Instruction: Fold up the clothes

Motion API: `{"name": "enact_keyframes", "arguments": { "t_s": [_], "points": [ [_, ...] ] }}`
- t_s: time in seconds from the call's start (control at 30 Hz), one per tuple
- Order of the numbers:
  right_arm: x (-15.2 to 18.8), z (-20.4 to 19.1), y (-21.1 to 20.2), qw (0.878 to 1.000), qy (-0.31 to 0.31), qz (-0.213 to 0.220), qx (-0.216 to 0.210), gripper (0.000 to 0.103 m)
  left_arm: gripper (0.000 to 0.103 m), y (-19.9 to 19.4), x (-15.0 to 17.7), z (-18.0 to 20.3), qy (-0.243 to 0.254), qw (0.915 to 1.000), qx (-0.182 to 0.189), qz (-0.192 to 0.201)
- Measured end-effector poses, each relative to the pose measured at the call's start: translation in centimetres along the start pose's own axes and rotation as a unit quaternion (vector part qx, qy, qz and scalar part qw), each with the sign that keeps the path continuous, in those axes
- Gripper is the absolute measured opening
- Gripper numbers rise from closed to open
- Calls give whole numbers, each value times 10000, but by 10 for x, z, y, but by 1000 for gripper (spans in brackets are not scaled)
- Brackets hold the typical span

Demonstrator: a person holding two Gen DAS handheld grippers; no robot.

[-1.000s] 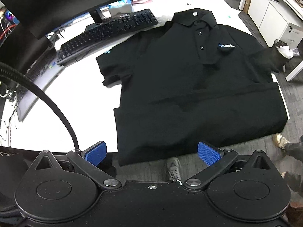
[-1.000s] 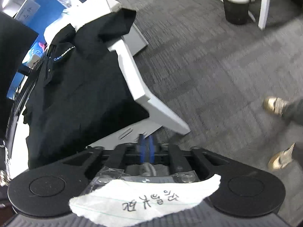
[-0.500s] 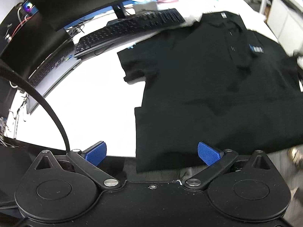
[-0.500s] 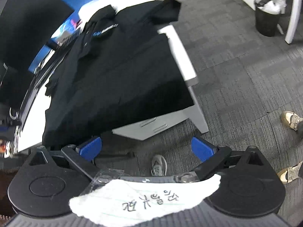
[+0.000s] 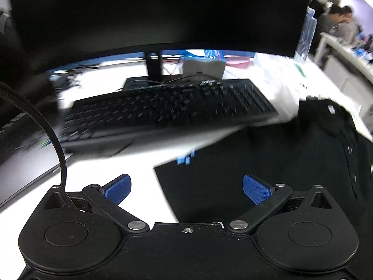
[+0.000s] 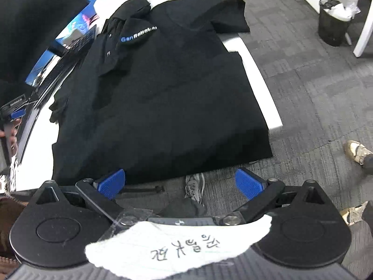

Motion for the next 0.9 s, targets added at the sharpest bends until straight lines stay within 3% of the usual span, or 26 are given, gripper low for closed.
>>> {"name": "enact_keyframes", "arguments": {
  "t_s": [0.27,0.37,0.57,0.6,0.63,0.67,0.7,0.9],
  "points": [
    [-26,-41,19,9991,202,-148,347,102,99,81,-14,-41,597,9934,636,-743],
    [-34,-54,25,9988,188,-207,393,102,97,89,-10,-46,798,9895,857,-848],
    [-49,-78,37,9982,162,-326,484,102,68,88,-2,-44,1119,9848,1079,-773],
    [-51,-83,39,9980,157,-346,499,102,56,87,-3,-43,1186,9842,1076,-761],
    [-54,-87,42,9979,153,-366,514,102,38,86,-4,-43,1226,9834,1099,-757],
    [-56,-90,43,9978,156,-379,524,102,29,85,-6,-42,1228,9827,1148,-780],
    [-57,-91,45,9977,164,-382,527,102,9,85,-6,-43,1202,9821,1198,-814],
    [-59,-99,50,9980,123,-412,465,102,1,74,-10,-41,1092,9817,1317,-830]
  ]
}}
Point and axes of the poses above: each gripper's, at about its wrist camera, not at the fingertips, and y roughly the way its jaws point, z to its right, x to its underside, the point moved 3 cm from there along y, roughly the way its jaws point, and after that the axes turned 2 degrees about z, right-handed, at the moved point
